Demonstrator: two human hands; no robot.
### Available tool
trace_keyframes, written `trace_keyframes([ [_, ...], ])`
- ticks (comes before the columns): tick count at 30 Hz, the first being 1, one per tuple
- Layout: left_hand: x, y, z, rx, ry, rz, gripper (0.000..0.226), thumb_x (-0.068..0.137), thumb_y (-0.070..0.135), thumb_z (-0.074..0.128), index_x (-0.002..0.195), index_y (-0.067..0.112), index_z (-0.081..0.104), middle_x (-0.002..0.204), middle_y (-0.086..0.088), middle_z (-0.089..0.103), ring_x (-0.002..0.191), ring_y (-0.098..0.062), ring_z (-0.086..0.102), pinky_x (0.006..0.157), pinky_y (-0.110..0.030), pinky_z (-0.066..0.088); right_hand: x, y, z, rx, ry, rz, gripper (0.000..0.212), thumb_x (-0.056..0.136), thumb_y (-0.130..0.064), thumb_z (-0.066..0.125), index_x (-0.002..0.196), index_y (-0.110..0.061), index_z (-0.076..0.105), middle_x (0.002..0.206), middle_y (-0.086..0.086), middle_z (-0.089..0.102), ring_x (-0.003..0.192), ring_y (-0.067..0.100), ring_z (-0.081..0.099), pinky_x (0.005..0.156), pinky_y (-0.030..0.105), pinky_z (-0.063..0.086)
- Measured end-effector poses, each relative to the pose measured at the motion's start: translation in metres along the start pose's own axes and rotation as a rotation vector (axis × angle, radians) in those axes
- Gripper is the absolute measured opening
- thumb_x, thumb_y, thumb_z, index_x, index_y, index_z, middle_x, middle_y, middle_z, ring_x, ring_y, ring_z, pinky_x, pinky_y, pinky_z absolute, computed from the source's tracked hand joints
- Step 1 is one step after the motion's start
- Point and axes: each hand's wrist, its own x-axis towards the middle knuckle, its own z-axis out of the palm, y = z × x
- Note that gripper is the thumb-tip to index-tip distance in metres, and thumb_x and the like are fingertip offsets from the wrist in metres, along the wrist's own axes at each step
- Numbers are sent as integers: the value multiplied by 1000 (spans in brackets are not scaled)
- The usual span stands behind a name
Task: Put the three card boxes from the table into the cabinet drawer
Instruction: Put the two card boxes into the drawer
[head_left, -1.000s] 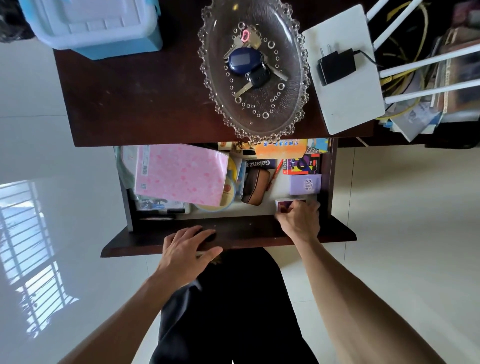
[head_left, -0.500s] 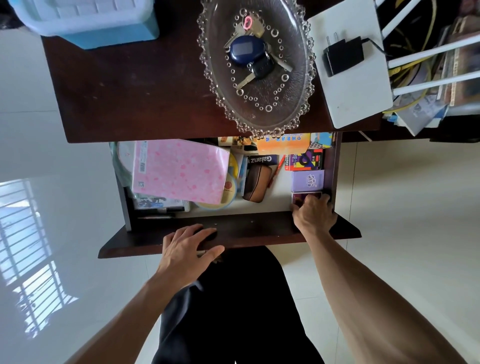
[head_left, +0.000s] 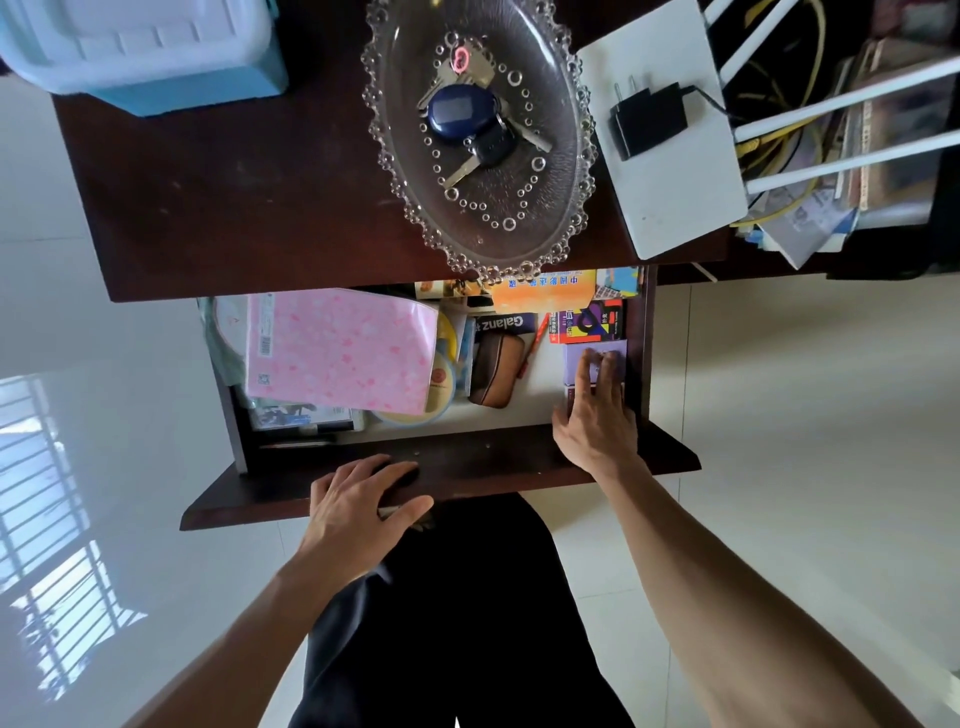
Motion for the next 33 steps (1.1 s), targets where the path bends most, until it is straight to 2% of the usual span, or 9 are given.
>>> trace_keyframes([
  [5, 0, 1, 0, -4, 2, 0, 59, 80, 73, 43, 132, 47, 51, 143, 16, 48, 137, -8, 34, 113, -35, 18, -2, 5, 3, 7, -34, -5, 88, 99, -43, 51, 162, -19, -5, 170, 17, -6, 157, 34, 7, 118, 51, 32],
  [10, 0, 4, -4, 10, -46, -8, 58, 82, 72, 43, 134, 47, 49, 145, 16, 46, 139, -10, 33, 114, -36, 18, -2, 6, -9, -43, -83, -18, 79, 99, -43, 50, 160, -19, 6, 169, 16, 1, 153, 37, 22, 112, 53, 40],
  [12, -1, 5, -10, -18, -77, -22, 54, 84, 69, 44, 132, 46, 52, 141, 17, 49, 136, -10, 37, 114, -38, 20, -9, 4, -20, 7, -112, -22, 65, 99, -41, 51, 155, -20, 25, 164, 12, 24, 145, 34, 38, 104, 51, 46],
  [14, -8, 7, -25, -114, -78, -69, 46, 84, 65, 45, 123, 44, 59, 124, 19, 61, 122, -9, 52, 109, -37, 34, -26, 0, -33, 202, -96, -26, 44, 98, -36, 55, 139, -19, 51, 140, 8, 57, 126, 29, 58, 90, 38, 52],
  [16, -26, 10, -49, -339, -68, -170, 32, 83, 58, 53, 110, 45, 65, 98, 22, 69, 101, -9, 66, 88, -30, 49, -57, -5, -54, 444, -74, 14, 30, 97, -32, 59, 123, -16, 64, 118, 6, 72, 108, 25, 69, 85, 32, 54],
  [19, -75, 18, -95, -629, -71, -257, 8, 85, 42, 62, 90, 44, 67, 84, 11, 73, 89, -19, 69, 75, -31, 53, -125, -10, -99, 640, -113, 74, 27, 96, -29, 63, 118, -14, 69, 112, 8, 75, 100, 25, 72, 92, 35, 55],
  [22, -142, 28, -145, -693, -34, -265, 6, 90, 34, 60, 91, 36, 67, 79, 0, 74, 78, -23, 70, 64, -32, 50, -201, -10, -144, 682, -134, 101, 24, 95, -29, 64, 113, -14, 71, 110, 7, 75, 100, 25, 71, 88, 35, 56],
  [27, -263, 53, -210, -682, -25, -247, 11, 95, 33, 54, 91, 34, 65, 81, -4, 74, 70, -20, 69, 74, -36, 52, -328, -2, -209, 730, -148, 111, 21, 93, -36, 64, 108, -24, 72, 111, -3, 72, 100, 17, 67, 67, 21, 45],
  [33, -400, 72, -250, -774, 7, -270, 12, 95, 26, 56, 99, 22, 67, 83, -11, 70, 68, -22, 64, 68, -33, 48, -465, 14, -264, 892, -107, 94, 30, 93, -36, 67, 116, -17, 70, 103, 3, 76, 83, 17, 74, 82, 36, 57],
])
